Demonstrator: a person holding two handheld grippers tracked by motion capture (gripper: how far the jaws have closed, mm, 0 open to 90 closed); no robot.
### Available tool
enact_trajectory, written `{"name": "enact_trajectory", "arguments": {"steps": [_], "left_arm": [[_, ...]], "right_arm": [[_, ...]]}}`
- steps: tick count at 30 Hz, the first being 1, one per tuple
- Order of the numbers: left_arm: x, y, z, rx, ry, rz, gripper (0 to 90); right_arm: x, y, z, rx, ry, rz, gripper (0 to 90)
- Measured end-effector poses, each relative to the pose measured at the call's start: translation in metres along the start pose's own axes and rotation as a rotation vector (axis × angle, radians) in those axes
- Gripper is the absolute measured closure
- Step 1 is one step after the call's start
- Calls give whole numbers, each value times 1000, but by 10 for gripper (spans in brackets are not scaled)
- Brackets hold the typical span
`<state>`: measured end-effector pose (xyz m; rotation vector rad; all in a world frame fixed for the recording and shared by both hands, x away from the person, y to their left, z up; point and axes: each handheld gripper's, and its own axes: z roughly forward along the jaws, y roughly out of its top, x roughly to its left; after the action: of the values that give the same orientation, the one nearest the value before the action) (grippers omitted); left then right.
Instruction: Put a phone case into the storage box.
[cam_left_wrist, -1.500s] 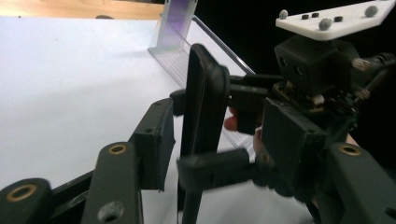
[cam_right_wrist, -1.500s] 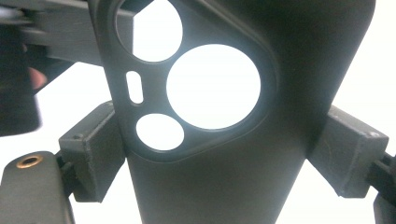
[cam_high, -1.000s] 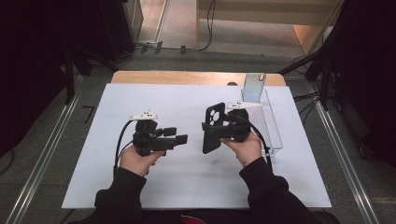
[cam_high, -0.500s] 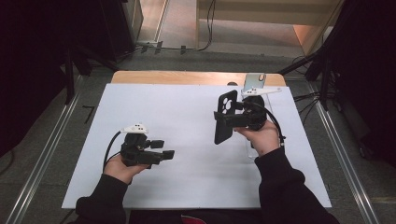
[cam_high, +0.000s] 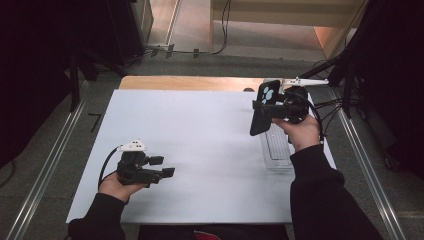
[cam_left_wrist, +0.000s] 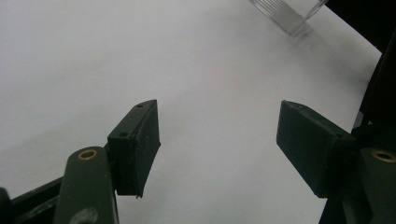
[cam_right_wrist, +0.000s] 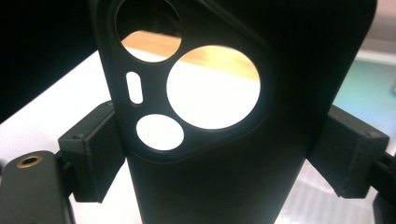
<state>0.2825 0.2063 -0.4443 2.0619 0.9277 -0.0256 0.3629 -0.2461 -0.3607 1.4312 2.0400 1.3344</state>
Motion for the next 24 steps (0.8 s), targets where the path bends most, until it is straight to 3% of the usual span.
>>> {"name": "enact_trajectory", "arguments": {"steps": [7,15,24], "left_arm": [[5,-4,-2,0,12,-18,302],[7,-4,-1,-3,8,-30,302],[7,-5,0,1,3,-33,302]], "right_arm": [[-23,14,3,-19,-124,9,115],[-51,18,24,-41,-266,47,115],[-73,11,59,-9,-333,110,115]]}}
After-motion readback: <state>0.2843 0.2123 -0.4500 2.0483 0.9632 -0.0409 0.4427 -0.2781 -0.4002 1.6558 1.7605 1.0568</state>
